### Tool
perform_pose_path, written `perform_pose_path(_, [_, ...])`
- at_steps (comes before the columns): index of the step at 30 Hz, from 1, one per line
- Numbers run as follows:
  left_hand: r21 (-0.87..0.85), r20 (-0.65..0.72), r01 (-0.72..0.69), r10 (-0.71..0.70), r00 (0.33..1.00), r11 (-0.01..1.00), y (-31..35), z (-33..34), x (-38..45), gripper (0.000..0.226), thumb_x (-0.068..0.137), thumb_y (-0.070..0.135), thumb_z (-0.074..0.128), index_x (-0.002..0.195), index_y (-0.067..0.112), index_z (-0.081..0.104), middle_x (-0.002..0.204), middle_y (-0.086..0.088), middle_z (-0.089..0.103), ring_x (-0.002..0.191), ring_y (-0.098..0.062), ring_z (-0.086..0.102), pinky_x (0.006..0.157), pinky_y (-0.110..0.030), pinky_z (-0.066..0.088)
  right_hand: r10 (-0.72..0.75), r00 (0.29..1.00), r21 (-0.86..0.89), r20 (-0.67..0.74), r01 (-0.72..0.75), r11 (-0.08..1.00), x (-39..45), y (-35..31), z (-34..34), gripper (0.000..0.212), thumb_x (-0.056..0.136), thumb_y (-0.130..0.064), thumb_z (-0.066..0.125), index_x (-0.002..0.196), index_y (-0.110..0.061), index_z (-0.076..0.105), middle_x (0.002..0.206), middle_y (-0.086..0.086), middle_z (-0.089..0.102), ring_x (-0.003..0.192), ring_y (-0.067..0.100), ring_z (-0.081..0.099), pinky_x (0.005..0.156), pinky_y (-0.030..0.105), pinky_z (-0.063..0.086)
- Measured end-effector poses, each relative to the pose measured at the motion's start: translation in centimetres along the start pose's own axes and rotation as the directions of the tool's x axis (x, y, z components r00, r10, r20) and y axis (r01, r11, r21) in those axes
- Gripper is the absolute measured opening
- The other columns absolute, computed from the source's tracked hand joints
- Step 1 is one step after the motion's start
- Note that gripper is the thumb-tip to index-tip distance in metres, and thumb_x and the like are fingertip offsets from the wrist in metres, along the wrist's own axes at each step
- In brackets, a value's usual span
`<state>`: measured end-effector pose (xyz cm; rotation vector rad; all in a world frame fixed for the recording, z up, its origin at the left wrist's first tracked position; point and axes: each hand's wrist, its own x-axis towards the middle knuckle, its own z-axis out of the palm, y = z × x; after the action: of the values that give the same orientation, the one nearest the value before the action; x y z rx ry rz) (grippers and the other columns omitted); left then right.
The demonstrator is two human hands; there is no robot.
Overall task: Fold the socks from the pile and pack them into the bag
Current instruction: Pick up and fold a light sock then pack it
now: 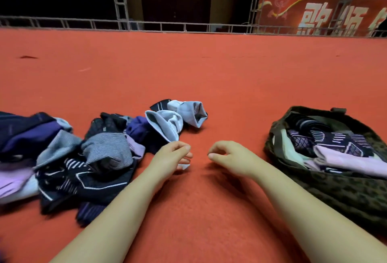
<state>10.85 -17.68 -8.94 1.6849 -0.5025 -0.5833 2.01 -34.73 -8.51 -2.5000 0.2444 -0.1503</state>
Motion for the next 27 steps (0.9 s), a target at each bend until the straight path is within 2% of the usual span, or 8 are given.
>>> perform_pose_path(5, [-0.181,-0.12,-0.063,0.041,0.992,0.982,-1.7,-2.5,0.0,0.015,0.096,0.02,0.048,0.094,0.015,0.062,0.081,0.001,0.062,0.066,-0.008,0.055,0.061,-0.02,0.039,0.027,0.996,0.228,-0.085,-0.007,0.974,2.9,-1.8,2.9,0.009,0.093,-0.023,0.056,0.086,-0.021,0.061,0.083,-0.007,0.061,0.074,0.008,0.053,0.074,0.028,0.043])
perform_pose_path(11, [-0.231,-0.279,-0.211,0.144,0.95,0.95,-2.2,-3.3,0.4,0.027,0.097,0.017,0.046,0.075,0.016,0.061,0.065,0.005,0.055,0.056,-0.004,0.05,0.054,-0.018,0.037,0.168,0.945,0.548,-0.279,0.013,0.836,5.7,-4.5,5.8,0.015,0.095,-0.029,0.052,0.091,-0.019,0.062,0.087,-0.013,0.06,0.081,0.002,0.054,0.07,0.016,0.041])
perform_pose_path(12, [-0.241,-0.307,-0.231,0.152,0.94,0.943,-2.3,-3.5,0.3,0.027,0.097,0.017,0.047,0.073,0.016,0.059,0.063,0.005,0.054,0.054,-0.003,0.05,0.054,-0.018,0.038,0.157,0.948,0.569,-0.276,0.029,0.822,6.0,-4.7,6.4,0.013,0.093,-0.03,0.054,0.096,-0.019,0.061,0.092,-0.013,0.06,0.087,0.002,0.054,0.073,0.016,0.041])
perform_pose_path(15, [-0.291,-0.386,-0.29,0.165,0.908,0.912,-2.3,-4.0,0.5,0.026,0.097,0.017,0.046,0.073,0.014,0.056,0.057,0.007,0.053,0.05,-0.001,0.046,0.05,-0.016,0.037,0.065,0.951,0.415,-0.301,0.069,0.907,7.1,-5.0,8.7,0.043,0.074,-0.04,0.068,0.11,-0.02,0.059,0.111,-0.011,0.056,0.106,0.001,0.049,0.088,0.015,0.039])
perform_pose_path(18, [-0.3,-0.426,-0.323,0.177,0.887,0.897,-2.4,-4.2,0.7,0.027,0.098,0.017,0.046,0.072,0.014,0.056,0.056,0.007,0.052,0.05,-0.003,0.045,0.049,-0.017,0.036,-0.025,0.897,0.28,-0.442,0.164,0.946,8.1,-5.4,9.3,0.017,0.078,-0.025,0.069,0.089,-0.013,0.064,0.094,0.0,0.062,0.093,0.012,0.054,0.081,0.03,0.043])
perform_pose_path(21, [-0.374,-0.414,-0.256,0.086,0.906,0.892,-2.3,-4.3,0.8,0.03,0.099,0.033,0.04,0.081,0.018,0.058,0.07,0.001,0.055,0.059,-0.009,0.051,0.052,-0.022,0.037,0.013,0.85,0.438,-0.527,0.258,0.861,7.2,-6.1,8.3,0.004,0.082,-0.018,0.06,0.079,-0.016,0.062,0.08,-0.006,0.062,0.076,0.008,0.056,0.068,0.024,0.041])
perform_pose_path(24, [-0.579,-0.198,-0.007,-0.133,0.971,0.815,-2.4,-4.9,1.2,0.057,0.094,0.06,0.022,0.102,0.018,0.059,0.096,-0.006,0.065,0.081,-0.021,0.063,0.061,-0.03,0.044,-0.097,0.928,0.573,-0.36,0.302,0.762,4.4,-5.6,6.1,0.011,0.075,-0.018,0.057,0.065,-0.018,0.053,0.063,-0.005,0.05,0.059,0.011,0.044,0.056,0.027,0.035])
perform_pose_path(27, [-0.532,0.036,0.208,-0.223,0.974,0.821,-2.7,-5.1,1.5,0.082,0.087,0.073,0.018,0.112,0.011,0.065,0.106,-0.014,0.07,0.088,-0.03,0.065,0.071,-0.034,0.049,-0.238,0.971,0.566,0.016,0.187,0.803,1.9,-3.4,4.3,0.016,0.068,-0.031,0.064,0.062,-0.021,0.054,0.06,-0.002,0.049,0.057,0.014,0.043,0.051,0.027,0.033])
